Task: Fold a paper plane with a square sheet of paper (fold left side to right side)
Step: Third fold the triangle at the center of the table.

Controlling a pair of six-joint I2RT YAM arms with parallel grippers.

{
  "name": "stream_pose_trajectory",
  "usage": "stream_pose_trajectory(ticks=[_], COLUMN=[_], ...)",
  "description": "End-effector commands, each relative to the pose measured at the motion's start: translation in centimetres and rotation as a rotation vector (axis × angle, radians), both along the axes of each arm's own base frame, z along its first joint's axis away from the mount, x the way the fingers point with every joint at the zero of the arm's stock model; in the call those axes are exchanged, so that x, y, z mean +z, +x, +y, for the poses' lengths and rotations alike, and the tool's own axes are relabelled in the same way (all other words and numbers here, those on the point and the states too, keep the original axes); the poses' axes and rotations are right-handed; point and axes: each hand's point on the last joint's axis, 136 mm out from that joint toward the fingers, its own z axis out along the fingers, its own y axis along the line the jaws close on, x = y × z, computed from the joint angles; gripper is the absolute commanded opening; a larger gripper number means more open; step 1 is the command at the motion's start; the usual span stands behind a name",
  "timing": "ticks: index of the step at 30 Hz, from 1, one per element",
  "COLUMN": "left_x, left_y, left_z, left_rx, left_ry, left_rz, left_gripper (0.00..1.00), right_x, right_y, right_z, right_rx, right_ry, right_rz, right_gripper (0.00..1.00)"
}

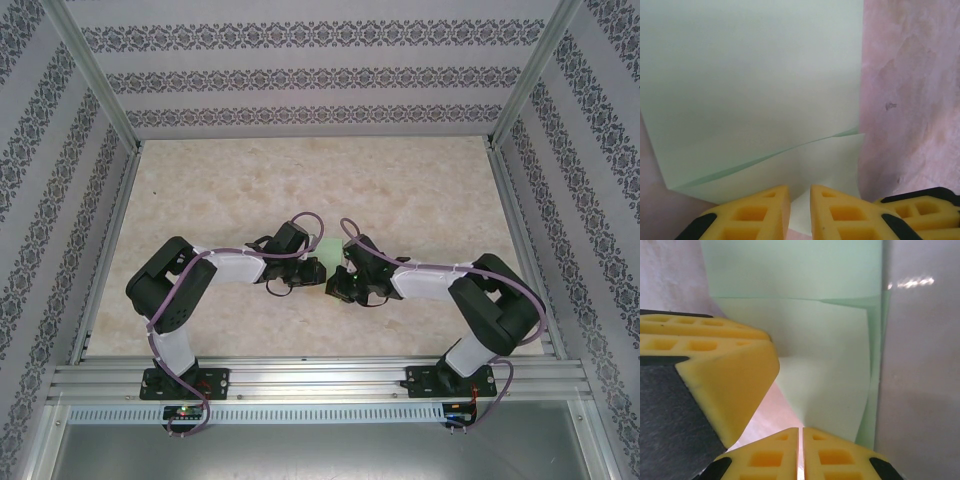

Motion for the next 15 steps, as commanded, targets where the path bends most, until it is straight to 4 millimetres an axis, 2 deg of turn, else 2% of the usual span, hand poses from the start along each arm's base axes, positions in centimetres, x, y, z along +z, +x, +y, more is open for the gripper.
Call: stream_pose_trajectory(ticks=[1,9,15], left_x=[-3.5,-3.7,-4.0], left_y=[-0.5,-0.5,-0.6], left_z=[1.9,2.0,2.4], left_rx=[0.044,0.046,0.052], left_ry=[0.113,0.125,0.143], left_rz=[0.038,0.043,0.045], left_gripper=[0.21,0.21,0.21], right_x=[0.7,-2.2,-3.1], right_y=[1.0,0.1,-1.6], right_z=[1.3,-1.0,-3.1], right_rx=[-0.012,-0.051,-0.062], right_ry=[0.024,-0.085,-0.154], right_rz=[-0.032,0.032,0.073], right_gripper=[0.11,0.11,0.11])
